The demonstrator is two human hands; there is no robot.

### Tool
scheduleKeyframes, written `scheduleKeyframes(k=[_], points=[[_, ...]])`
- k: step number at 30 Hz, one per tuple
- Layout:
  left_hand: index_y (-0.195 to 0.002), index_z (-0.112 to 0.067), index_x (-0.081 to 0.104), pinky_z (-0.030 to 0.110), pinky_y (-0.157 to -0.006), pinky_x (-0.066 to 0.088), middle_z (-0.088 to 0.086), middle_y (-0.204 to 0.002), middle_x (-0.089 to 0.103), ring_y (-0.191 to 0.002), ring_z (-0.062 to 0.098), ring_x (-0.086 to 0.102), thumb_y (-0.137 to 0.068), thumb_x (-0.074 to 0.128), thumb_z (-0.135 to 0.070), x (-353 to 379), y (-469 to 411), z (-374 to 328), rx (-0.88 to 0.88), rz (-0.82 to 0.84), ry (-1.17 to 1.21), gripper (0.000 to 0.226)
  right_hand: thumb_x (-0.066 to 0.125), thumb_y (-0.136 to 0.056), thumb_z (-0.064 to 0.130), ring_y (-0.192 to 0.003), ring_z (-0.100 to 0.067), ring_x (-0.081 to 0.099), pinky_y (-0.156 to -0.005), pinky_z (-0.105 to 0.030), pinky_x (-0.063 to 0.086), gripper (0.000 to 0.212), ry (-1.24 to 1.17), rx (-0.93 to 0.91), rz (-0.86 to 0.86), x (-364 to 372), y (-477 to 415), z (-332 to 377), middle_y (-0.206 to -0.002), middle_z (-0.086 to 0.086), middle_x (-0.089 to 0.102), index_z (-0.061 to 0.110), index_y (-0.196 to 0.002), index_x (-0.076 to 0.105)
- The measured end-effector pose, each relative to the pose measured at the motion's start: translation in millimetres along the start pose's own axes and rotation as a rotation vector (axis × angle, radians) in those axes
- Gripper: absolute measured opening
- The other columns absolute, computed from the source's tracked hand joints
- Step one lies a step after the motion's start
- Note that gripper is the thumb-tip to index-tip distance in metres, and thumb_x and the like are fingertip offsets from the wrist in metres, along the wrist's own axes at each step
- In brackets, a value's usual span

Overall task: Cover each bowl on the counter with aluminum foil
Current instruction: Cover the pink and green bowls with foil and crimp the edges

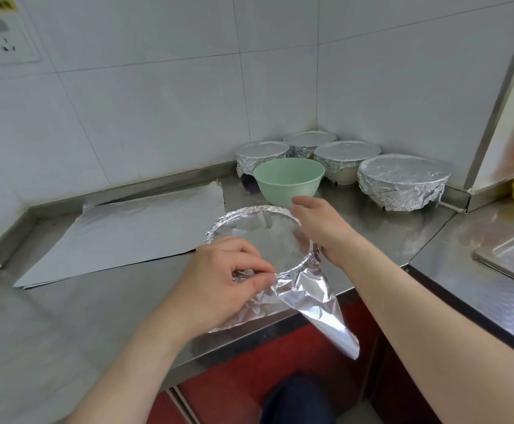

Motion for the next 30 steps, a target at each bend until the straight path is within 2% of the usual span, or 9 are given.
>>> scheduleKeyframes(k=[2,4,6,9,12,16,20,27,30], points=[[-0.081,-0.030,0.078,0.022,-0.073,0.046,-0.014,-0.080,0.065,-0.083,0.007,0.060,-0.078,0.079,-0.026,7,-4,-5,0.021,-0.012,-0.030,0.005,0.054,-0.095,0.032,-0.122,-0.013,0.048,-0.101,-0.025,0.039,0.055,-0.006,0.015,0.002,-11,2,-3,-0.142,0.002,0.047,0.017,-0.146,0.040],[-0.083,-0.030,0.078,0.027,-0.073,0.047,-0.014,-0.078,0.064,-0.081,0.005,0.058,-0.082,0.075,-0.029,15,-10,-11,0.039,-0.022,-0.086,0.003,0.059,-0.087,0.046,-0.126,-0.016,0.050,-0.106,-0.041,0.040,0.059,-0.043,0.039,0.056,-21,14,-9,-0.139,0.006,0.053,0.029,-0.141,0.045],[-0.083,-0.029,0.077,0.031,-0.074,0.047,-0.012,-0.079,0.064,-0.078,0.005,0.056,-0.084,0.072,-0.031,23,-17,-17,0.047,-0.043,-0.123,0.006,0.063,-0.087,0.046,-0.122,-0.013,0.054,-0.102,-0.041,0.044,0.049,-0.080,0.050,0.124,-29,33,-17,-0.134,0.010,0.056,0.035,-0.134,0.051],[-0.083,-0.026,0.077,0.036,-0.070,0.048,-0.008,-0.079,0.064,-0.075,0.010,0.056,-0.086,0.069,-0.032,33,-26,-25,0.057,-0.085,-0.171,0.010,0.076,-0.074,0.051,-0.128,-0.003,0.045,-0.107,-0.035,0.040,0.086,-0.098,0.024,0.239,-41,56,-34,-0.140,0.015,0.043,0.026,-0.146,0.035],[-0.089,-0.024,0.077,0.037,-0.067,0.049,-0.006,-0.079,0.063,-0.072,0.014,0.056,-0.086,0.069,-0.032,38,-34,-30,0.059,-0.117,-0.197,0.011,0.076,-0.081,0.040,-0.116,0.001,0.053,-0.101,-0.026,0.040,0.061,0.203,-0.095,0.447,-28,77,-32,-0.128,0.019,0.056,0.030,-0.131,0.044],[-0.085,-0.024,0.077,0.037,-0.065,0.049,-0.006,-0.075,0.061,-0.070,0.015,0.056,-0.085,0.069,-0.032,42,-39,-33,0.066,-0.142,-0.221,0.011,0.054,-0.092,0.009,-0.089,0.012,0.054,-0.077,-0.006,0.039,0.033,0.514,-0.325,0.176,-32,79,-11,-0.103,0.020,0.058,0.032,-0.116,0.047],[-0.079,-0.022,0.075,0.038,-0.060,0.048,-0.005,-0.071,0.060,-0.066,0.016,0.055,-0.082,0.062,-0.036,46,-40,-35,0.068,-0.173,-0.246,0.020,0.040,-0.087,0.002,-0.077,-0.025,0.054,-0.070,-0.034,0.043,0.025,0.546,-0.394,-0.079,-20,77,-18,-0.084,0.004,0.059,0.024,-0.097,0.046],[-0.079,-0.019,0.074,0.038,-0.062,0.048,-0.003,-0.071,0.060,-0.067,0.017,0.056,-0.084,0.067,-0.033,48,-43,-35,0.043,-0.186,-0.271,0.016,0.033,-0.081,-0.006,-0.055,-0.022,0.057,-0.052,-0.028,0.047,0.045,-0.232,-0.155,-0.190,-16,72,-29,-0.060,0.001,0.061,0.023,-0.069,0.066],[-0.083,-0.019,0.075,0.039,-0.065,0.048,-0.002,-0.074,0.061,-0.069,0.019,0.057,-0.086,0.068,-0.030,48,-44,-36,0.034,-0.192,-0.266,0.013,0.039,-0.086,-0.007,-0.072,-0.018,0.064,-0.067,-0.026,0.050,0.043,-0.719,-0.050,-0.121,-6,73,-33,-0.078,-0.006,0.070,0.013,-0.077,0.076]])
Point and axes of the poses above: each hand's wrist, its own y-axis away from the middle knuckle, its own x-axis out of the palm, z = x × y, the point moved 9 cm from there along -y, towards the middle knuckle
